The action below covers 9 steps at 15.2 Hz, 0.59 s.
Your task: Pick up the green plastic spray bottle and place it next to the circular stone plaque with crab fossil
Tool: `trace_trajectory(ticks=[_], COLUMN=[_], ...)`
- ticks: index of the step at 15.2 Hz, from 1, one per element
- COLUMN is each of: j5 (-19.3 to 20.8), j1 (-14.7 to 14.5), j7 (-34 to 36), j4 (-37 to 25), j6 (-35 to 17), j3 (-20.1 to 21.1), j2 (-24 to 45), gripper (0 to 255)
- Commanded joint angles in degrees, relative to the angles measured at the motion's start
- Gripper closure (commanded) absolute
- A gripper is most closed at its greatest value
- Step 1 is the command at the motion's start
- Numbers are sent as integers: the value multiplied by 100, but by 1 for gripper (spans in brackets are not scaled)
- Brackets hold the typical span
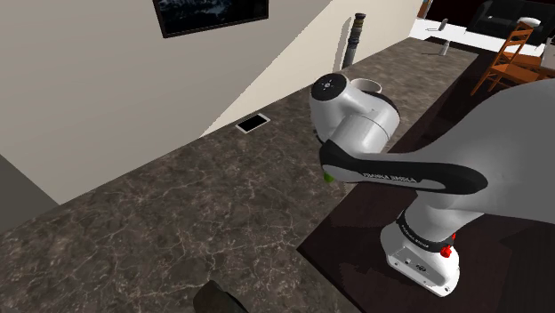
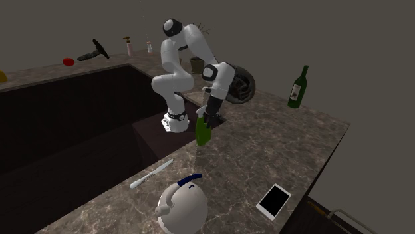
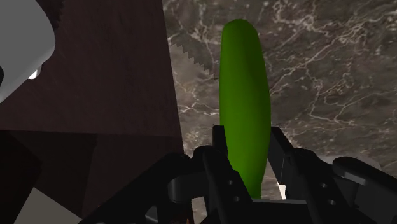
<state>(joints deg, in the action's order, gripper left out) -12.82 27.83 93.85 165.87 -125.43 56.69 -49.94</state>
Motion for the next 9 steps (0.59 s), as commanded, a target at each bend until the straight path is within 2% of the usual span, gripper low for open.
trace_trajectory(ticks=[1,9], j5=[37,241], j1=[-52,-157], j7=[-71,-366], j4=[-66,-394], j6=[182,890], j3=[-132,-643], j2=[-116,-525], gripper=[255,255])
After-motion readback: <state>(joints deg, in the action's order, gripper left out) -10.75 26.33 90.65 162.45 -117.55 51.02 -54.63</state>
